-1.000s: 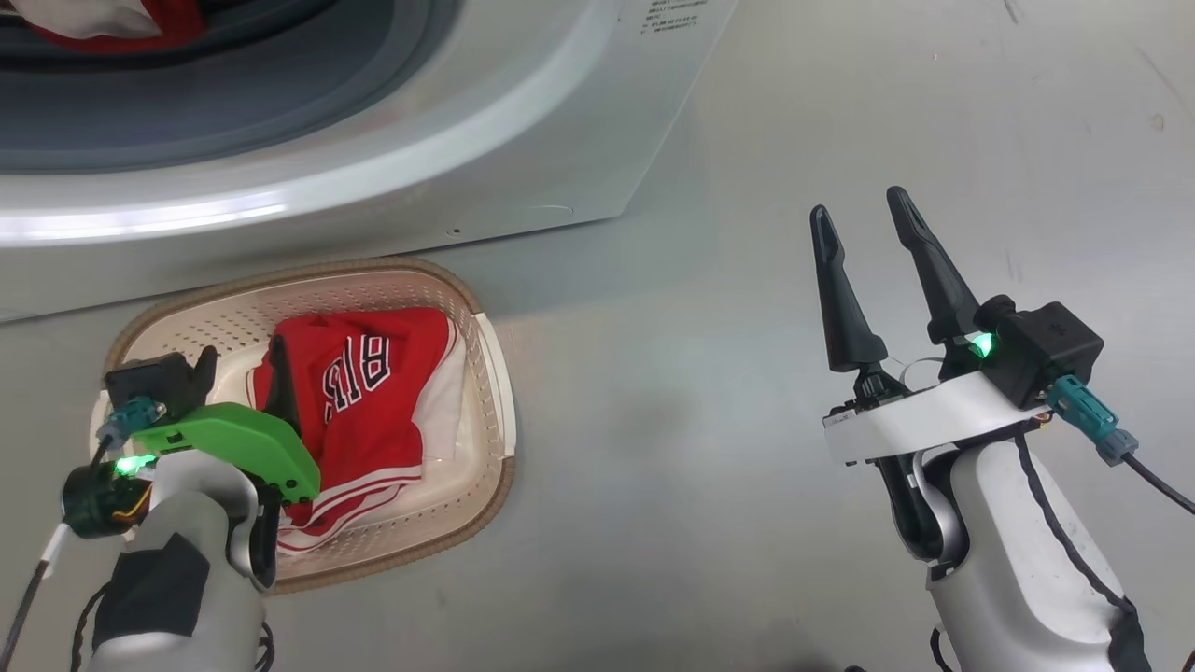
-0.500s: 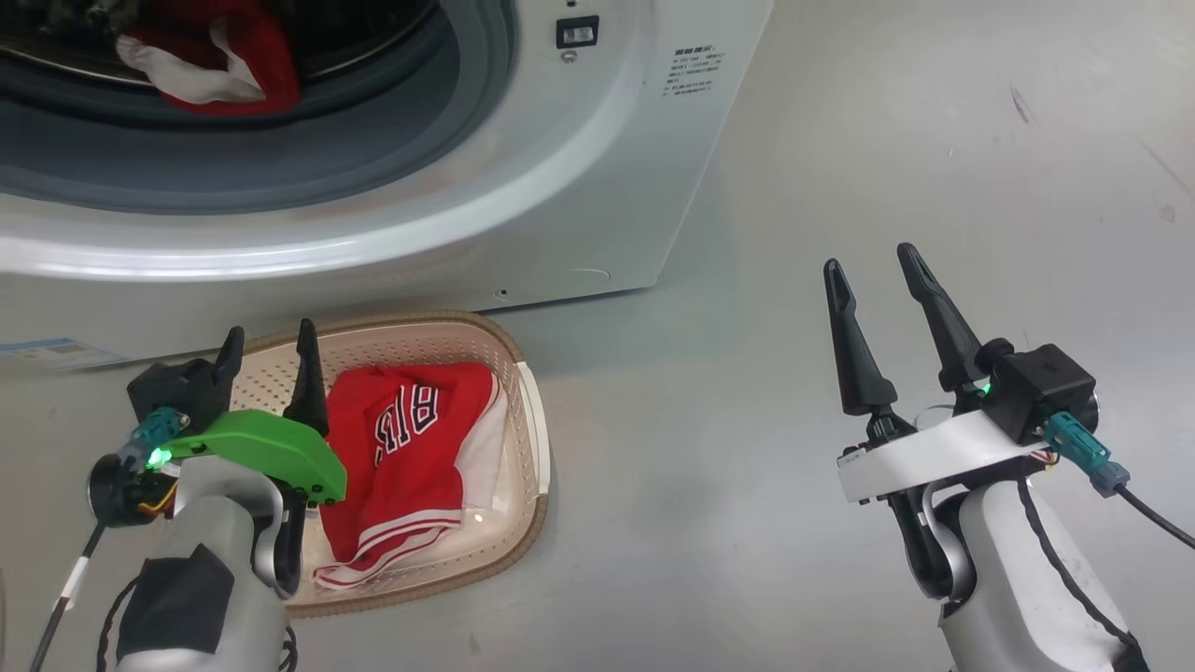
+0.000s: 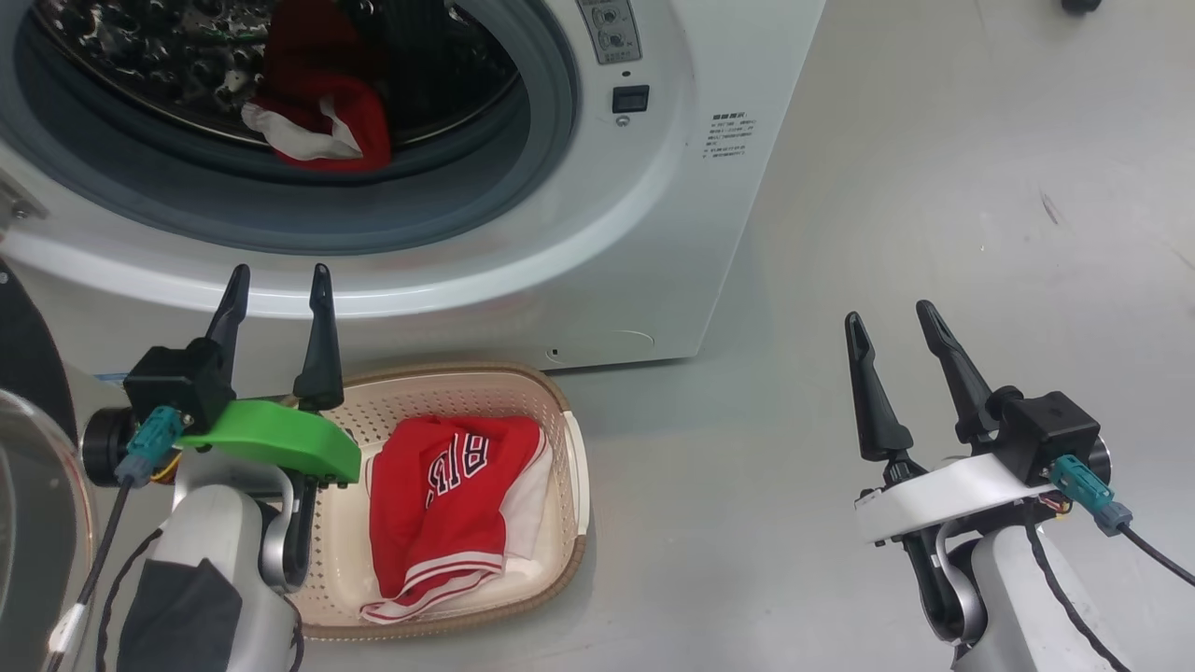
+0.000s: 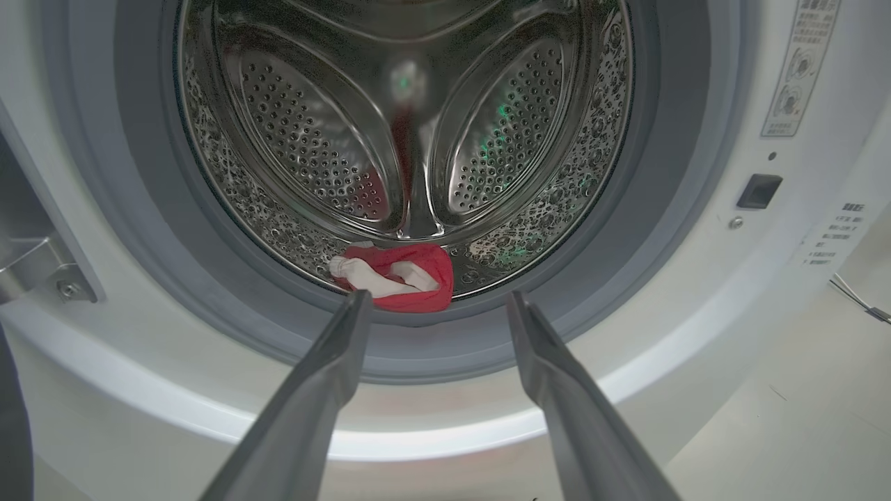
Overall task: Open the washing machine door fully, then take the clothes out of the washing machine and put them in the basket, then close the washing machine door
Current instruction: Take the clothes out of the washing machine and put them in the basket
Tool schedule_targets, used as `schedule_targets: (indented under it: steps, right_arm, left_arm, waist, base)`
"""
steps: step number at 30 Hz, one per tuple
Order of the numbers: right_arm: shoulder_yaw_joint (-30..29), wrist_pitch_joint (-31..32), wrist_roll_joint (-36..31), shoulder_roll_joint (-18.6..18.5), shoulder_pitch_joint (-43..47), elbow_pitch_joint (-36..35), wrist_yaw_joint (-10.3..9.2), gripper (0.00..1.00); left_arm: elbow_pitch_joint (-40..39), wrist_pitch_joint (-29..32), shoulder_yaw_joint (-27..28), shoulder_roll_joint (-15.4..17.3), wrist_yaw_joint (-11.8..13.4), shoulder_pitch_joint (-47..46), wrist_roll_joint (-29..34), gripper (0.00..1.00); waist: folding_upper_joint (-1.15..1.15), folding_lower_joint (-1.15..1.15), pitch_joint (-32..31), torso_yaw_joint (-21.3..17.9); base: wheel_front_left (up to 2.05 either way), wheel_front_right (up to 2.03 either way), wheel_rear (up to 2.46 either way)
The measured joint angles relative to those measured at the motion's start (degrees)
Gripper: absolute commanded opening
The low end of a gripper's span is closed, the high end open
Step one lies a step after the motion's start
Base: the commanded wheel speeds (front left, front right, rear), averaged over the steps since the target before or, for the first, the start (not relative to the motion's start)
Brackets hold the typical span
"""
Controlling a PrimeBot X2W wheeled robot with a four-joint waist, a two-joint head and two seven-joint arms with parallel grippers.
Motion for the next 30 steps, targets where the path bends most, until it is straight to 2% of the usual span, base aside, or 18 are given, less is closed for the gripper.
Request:
schedule_targets:
  steps: [14,30]
  right_arm:
    - [-0.73,0.0,0.0,0.04,3.49,0.01,-0.03,1.0]
    - [-1.35,0.0,0.03,0.14,9.49,0.41,-1.12,1.0]
  left_arm:
    - [-10.32,-0.01,-1.72,-0.04,1.31,11.16,1.08,1.0]
    - [-15.1,0.04,-5.71,-0.03,2.53,22.63,1.2,1.0]
  waist:
    - [0.0,0.0,-6.08,2.02]
    - [0.0,0.0,-11.85,3.28]
  base:
    - [0.0,0.0,0.0]
    - [0.0,0.0,0.0]
